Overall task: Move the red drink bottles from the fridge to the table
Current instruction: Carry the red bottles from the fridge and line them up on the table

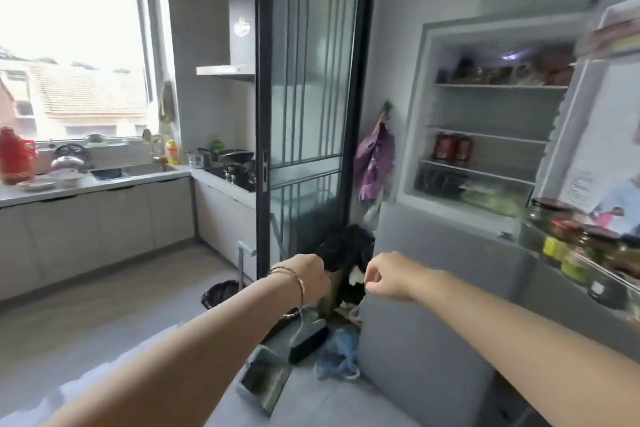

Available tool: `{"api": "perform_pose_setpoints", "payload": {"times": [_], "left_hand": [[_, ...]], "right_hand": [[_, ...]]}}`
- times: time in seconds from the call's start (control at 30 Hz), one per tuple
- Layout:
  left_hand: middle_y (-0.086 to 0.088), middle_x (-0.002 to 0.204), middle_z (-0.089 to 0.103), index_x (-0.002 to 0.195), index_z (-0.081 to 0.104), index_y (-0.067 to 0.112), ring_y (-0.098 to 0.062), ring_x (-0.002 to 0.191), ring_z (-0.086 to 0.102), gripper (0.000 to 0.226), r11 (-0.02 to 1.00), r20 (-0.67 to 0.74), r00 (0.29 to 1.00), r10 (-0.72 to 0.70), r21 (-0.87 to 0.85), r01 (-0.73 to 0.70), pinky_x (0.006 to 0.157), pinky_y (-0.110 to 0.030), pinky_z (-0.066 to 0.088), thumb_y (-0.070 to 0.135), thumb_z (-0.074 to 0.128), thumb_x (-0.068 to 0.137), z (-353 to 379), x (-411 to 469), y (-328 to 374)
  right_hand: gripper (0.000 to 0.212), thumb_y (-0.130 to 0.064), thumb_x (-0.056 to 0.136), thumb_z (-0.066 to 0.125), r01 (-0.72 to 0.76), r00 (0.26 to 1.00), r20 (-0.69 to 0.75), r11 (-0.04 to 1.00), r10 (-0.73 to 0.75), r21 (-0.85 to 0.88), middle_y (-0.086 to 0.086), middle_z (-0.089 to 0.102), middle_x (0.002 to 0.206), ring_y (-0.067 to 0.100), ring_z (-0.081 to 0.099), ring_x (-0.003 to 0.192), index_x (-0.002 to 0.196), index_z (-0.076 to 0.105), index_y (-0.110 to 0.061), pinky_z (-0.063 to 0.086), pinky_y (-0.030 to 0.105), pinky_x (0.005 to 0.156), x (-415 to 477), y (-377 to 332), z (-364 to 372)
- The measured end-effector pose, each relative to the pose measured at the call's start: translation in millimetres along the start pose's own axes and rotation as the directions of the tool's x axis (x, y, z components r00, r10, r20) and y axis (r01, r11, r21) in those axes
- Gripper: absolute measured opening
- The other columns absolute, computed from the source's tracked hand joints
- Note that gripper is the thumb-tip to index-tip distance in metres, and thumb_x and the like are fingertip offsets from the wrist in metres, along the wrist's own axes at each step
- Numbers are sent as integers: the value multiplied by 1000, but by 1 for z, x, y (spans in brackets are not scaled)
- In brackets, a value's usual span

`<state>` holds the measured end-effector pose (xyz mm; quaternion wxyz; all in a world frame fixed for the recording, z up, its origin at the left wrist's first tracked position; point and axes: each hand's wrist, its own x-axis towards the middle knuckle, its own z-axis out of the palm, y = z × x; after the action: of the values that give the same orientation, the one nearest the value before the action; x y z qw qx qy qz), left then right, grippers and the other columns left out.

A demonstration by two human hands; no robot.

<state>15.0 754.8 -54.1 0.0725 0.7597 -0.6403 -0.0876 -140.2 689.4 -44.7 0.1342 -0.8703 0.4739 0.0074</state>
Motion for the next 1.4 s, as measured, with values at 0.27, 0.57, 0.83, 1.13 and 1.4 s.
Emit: {"api": "perform_pose_setpoints", "payload": {"times": [0.27, 0.57, 0.83, 1.13, 1.4], "left_hand": [[-10, 101, 64, 102, 62, 8, -28, 91, 61, 27, 968, -28, 968, 248, 34, -247, 75, -30, 48, 27, 45, 94, -23, 204, 102], [-4, 92, 59, 103, 63, 11, -24, 86, 59, 27, 886, -94, 883, 461, 101, -452, 70, -28, 46, 29, 45, 93, -39, 453, 175], [-3, 112, 62, 109, 57, 16, -25, 101, 61, 25, 863, -58, 867, 495, 154, -482, 82, -33, 49, 27, 40, 94, -27, 621, 235], [-8, 109, 65, 107, 59, 14, -30, 100, 62, 25, 892, -153, 882, 446, 160, -424, 80, -33, 50, 22, 38, 95, -6, 783, 304], [-7, 99, 66, 100, 59, 14, -28, 90, 62, 16, 906, -176, 892, 417, 3, -423, 77, -32, 51, 21, 47, 91, -1, 880, 338]], "right_hand": [[31, -14, 83, 46, -278, 951, -143, 961, 275, -4, 17, 64, 117, 34, 61, 108, 106, 65, -3, 53, 42, 84, 96, 160, -80], [21, -17, 84, 49, -439, 839, -325, 896, 437, 70, 9, 69, 98, 28, 64, 92, 90, 69, -12, 54, 38, 81, 248, 284, -163], [19, -20, 86, 55, -494, 725, -424, 838, 544, 230, 5, 67, 113, 27, 61, 104, 99, 69, -19, 48, 28, 85, 363, 388, -194], [31, -20, 88, 58, -339, 697, -466, 823, 545, 455, 5, 63, 117, 24, 61, 104, 118, 60, -14, 49, 31, 87, 529, 533, -232], [61, -23, 80, 73, -137, 697, -378, 630, 609, 764, 8, 56, 128, 25, 53, 121, 131, 44, -7, 42, 30, 98, 687, 615, -264]]}}
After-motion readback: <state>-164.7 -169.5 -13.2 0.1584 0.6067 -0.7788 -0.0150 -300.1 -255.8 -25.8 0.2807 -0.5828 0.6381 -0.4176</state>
